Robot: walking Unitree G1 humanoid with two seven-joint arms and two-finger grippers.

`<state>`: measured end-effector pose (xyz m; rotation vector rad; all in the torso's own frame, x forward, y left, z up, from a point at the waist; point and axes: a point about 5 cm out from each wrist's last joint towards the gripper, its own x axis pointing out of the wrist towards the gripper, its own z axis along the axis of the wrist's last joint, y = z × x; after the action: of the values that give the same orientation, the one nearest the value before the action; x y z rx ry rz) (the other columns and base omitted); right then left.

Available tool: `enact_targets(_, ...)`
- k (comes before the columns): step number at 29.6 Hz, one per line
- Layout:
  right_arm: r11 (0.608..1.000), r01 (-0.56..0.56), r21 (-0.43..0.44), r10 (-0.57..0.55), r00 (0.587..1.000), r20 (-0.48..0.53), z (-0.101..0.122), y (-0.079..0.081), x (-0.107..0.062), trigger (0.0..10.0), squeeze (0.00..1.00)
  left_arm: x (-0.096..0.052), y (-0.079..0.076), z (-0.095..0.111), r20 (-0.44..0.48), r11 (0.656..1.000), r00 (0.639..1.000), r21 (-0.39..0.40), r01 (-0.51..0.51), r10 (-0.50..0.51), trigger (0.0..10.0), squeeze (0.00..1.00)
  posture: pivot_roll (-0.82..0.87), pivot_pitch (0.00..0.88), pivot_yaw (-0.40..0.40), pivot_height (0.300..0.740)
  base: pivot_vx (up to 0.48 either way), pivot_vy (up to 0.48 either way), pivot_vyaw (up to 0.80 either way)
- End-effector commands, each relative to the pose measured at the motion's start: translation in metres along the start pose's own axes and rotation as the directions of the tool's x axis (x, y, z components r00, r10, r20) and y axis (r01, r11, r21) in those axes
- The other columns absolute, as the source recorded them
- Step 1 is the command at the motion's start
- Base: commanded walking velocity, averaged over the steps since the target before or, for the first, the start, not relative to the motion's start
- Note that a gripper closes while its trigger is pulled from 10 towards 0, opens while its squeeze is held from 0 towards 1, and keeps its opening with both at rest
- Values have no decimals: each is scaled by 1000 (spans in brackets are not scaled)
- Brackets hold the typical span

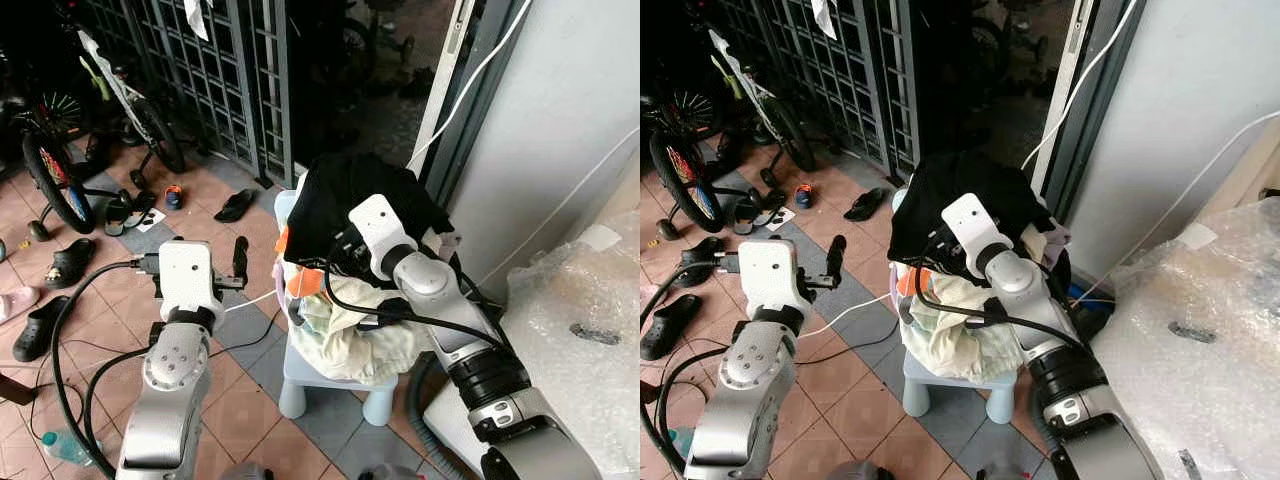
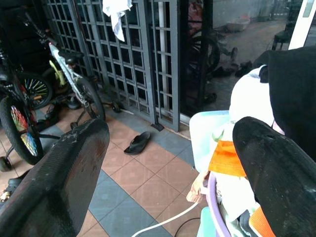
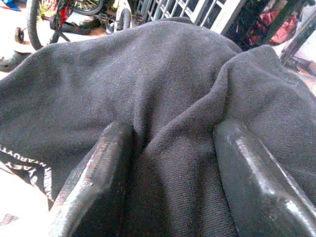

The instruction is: Clothes washing

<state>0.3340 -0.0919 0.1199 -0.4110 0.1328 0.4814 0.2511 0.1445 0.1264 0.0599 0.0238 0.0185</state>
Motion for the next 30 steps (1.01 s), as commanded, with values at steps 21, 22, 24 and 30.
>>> enact_targets(21,999,28,46,-28,1000,13,-11,16,-10,0,0,-6,-13,-12,-83,993,990,5,118,-118,10000,0,11,0,-1,740,0,0,0)
enact_targets(22,997,48,59,-51,998,37,-8,13,-11,0,0,-7,-16,-14,-97,986,982,10,166,-164,10000,0,11,0,-1,740,0,0,0)
enact_targets(24,994,72,86,-78,995,68,-4,10,-11,0,0,-7,-19,-15,-105,979,975,29,202,-198,10000,0,11,0,-1,740,0,0,0)
enact_targets(30,976,103,192,-140,972,189,13,6,-15,0,0,-8,-20,-17,-126,974,968,42,223,-217,10000,0,8,0,9,740,0,0,0)
